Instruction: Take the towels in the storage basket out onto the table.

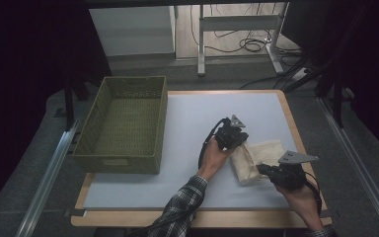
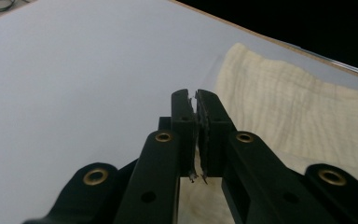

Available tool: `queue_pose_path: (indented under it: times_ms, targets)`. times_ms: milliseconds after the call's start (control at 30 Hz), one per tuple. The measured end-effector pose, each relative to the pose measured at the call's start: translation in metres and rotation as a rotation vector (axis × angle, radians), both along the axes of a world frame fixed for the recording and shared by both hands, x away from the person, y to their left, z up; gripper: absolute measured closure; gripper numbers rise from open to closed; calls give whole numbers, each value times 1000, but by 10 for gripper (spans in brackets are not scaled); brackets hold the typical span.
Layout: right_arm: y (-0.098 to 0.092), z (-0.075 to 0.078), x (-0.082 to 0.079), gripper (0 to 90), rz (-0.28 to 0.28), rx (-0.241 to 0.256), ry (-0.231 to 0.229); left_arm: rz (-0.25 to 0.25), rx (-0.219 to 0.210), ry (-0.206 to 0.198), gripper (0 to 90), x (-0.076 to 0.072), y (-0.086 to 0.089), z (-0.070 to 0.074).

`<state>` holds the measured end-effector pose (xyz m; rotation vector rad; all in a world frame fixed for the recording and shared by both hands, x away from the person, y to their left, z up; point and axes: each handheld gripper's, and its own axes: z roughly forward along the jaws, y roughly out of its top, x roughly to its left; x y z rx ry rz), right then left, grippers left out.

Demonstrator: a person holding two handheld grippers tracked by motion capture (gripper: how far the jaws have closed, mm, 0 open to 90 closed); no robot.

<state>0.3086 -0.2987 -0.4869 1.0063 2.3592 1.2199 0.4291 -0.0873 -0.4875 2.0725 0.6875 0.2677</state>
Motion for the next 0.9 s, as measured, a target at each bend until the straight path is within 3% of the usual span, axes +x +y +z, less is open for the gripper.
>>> queue_pose_path:
  times_ms: [400, 767, 800, 900]
  targets:
    - [-36, 2, -2, 846, -80, 12, -3, -61, 26, -30, 859, 11, -47, 8]
    - [-54, 1, -3, 844, -123, 17, -10, -67, 15, -18, 849, 18, -76, 6]
    - [-56, 1, -3, 843, -130, 17, -9, -71, 20, -21, 819, 19, -76, 6]
    - [-60, -1, -2, 827, -159, -2, -9, -62, 1, -17, 618, 18, -75, 5]
